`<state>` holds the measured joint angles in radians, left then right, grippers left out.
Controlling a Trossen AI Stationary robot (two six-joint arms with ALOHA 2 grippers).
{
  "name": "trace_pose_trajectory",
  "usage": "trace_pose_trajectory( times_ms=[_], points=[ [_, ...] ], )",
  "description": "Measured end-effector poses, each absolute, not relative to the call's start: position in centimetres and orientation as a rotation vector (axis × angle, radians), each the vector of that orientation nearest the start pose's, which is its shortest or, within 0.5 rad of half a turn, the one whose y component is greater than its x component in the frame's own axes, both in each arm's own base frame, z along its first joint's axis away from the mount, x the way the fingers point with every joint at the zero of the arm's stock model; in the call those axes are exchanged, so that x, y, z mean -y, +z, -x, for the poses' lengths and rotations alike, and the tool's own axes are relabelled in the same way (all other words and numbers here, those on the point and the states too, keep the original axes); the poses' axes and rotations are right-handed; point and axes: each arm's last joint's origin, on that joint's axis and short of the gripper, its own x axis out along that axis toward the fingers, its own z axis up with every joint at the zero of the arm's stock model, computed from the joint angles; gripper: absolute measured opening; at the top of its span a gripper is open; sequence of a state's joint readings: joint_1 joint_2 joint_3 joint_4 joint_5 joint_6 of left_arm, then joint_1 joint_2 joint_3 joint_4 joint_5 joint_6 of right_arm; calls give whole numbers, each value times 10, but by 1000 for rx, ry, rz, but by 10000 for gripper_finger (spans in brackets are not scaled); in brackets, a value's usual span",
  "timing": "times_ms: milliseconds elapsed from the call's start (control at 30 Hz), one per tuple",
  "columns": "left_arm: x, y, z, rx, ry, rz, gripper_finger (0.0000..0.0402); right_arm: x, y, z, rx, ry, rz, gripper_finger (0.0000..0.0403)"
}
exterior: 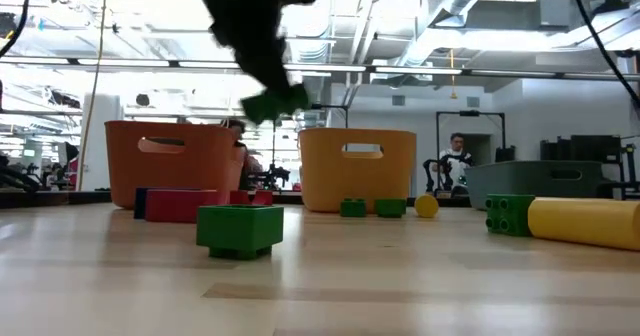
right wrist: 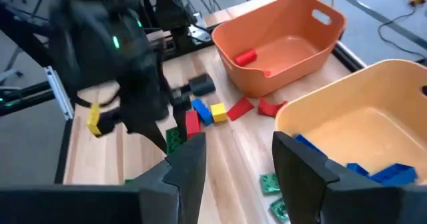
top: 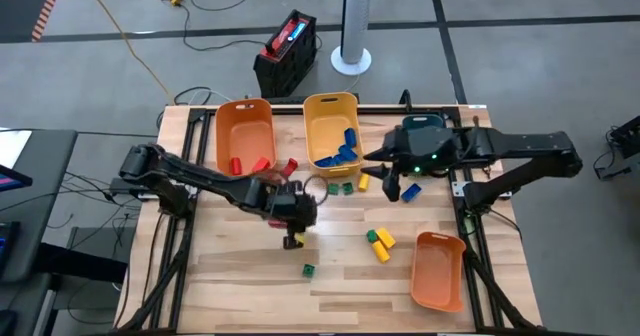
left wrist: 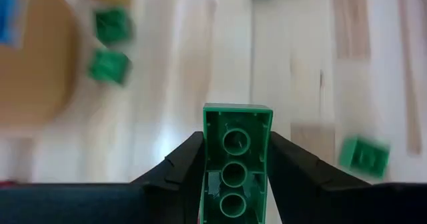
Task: Sort blocks
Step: Put the green game piece into the blue bin
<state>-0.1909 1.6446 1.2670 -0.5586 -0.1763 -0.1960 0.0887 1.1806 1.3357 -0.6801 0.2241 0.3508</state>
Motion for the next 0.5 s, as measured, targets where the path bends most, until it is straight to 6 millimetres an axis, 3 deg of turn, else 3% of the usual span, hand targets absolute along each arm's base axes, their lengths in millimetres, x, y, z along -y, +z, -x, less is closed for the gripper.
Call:
trace_pose_trajectory(
  times_ms=[233,500],
  points=[
    [40,295,-346,-644,133,148,133,-12,406,-216,-462,-233,-253,182],
    [30,314,-357,-427,133,234,134,-14,407,-214,-456,-227,-265,189]
  ],
)
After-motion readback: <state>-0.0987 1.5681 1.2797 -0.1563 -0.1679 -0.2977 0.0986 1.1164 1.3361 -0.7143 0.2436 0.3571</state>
